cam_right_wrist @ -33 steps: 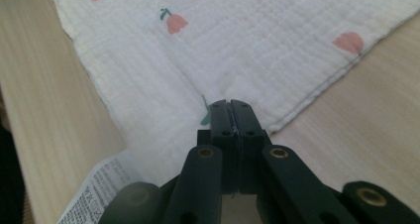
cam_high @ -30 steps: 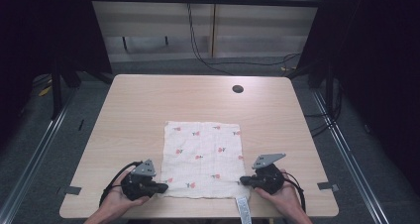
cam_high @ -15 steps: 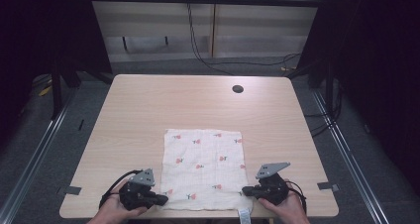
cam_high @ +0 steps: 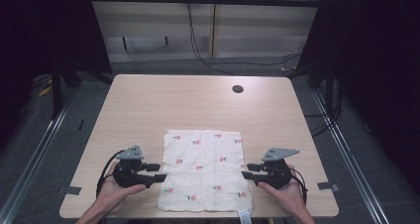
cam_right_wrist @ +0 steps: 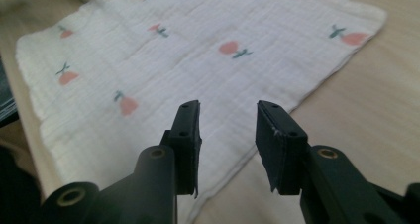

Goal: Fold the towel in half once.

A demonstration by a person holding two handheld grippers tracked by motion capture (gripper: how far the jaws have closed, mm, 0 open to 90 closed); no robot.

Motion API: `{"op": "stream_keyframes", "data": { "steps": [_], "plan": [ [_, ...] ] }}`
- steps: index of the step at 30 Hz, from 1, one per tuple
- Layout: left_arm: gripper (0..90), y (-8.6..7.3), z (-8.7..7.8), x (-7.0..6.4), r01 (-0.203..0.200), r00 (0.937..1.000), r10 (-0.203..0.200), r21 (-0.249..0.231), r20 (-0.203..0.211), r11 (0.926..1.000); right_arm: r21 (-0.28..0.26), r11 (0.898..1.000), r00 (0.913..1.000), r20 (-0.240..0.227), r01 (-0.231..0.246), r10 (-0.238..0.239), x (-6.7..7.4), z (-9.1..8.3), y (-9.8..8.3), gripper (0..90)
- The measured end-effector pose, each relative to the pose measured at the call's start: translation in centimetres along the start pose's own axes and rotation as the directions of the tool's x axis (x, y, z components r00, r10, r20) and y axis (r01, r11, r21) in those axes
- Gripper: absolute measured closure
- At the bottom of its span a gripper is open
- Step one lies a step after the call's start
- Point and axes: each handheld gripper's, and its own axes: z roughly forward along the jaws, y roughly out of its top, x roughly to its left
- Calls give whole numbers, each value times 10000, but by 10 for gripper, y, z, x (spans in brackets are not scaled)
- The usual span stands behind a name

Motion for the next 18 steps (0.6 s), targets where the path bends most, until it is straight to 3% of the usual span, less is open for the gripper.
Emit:
{"op": "stream_keyframes", "data": {
  "steps": [3,5,8,9,13,14,15,16,18],
  "plan": [
    [462,6,-1,5,109,9997,-113,-179,-217,9998,-137,9999,9997,251,48,-45,-9,2,10,617],
    [487,20,-4,6,-182,9980,150,-518,-620,9985,-307,9995,9994,329,74,-64,-14,4,18,628],
    [497,28,-4,9,-202,9977,154,-733,-664,9971,-400,9992,9992,405,88,-72,-18,7,25,632],
    [512,36,-2,16,-144,9982,90,-900,-600,9958,-338,9993,9981,593,172,-151,-22,11,30,636],
    [477,45,6,31,-11,9963,-52,-737,-856,9973,-228,9996,9974,695,188,-172,-32,19,36,624],
    [446,48,10,35,206,9961,-256,-592,-841,9980,-53,10000,9976,687,-8,12,-41,25,41,565],
    [446,50,12,36,198,9964,-237,-471,-816,9987,-53,10000,9976,687,-8,12,-41,25,41,565],
    [448,52,16,37,125,9971,-165,-542,-744,9985,271,9996,9976,697,32,-51,-50,33,47,561],
    [447,52,19,41,41,9969,-73,-409,-783,9992,209,9998,9982,606,-52,39,-57,38,54,568]
  ]
}}
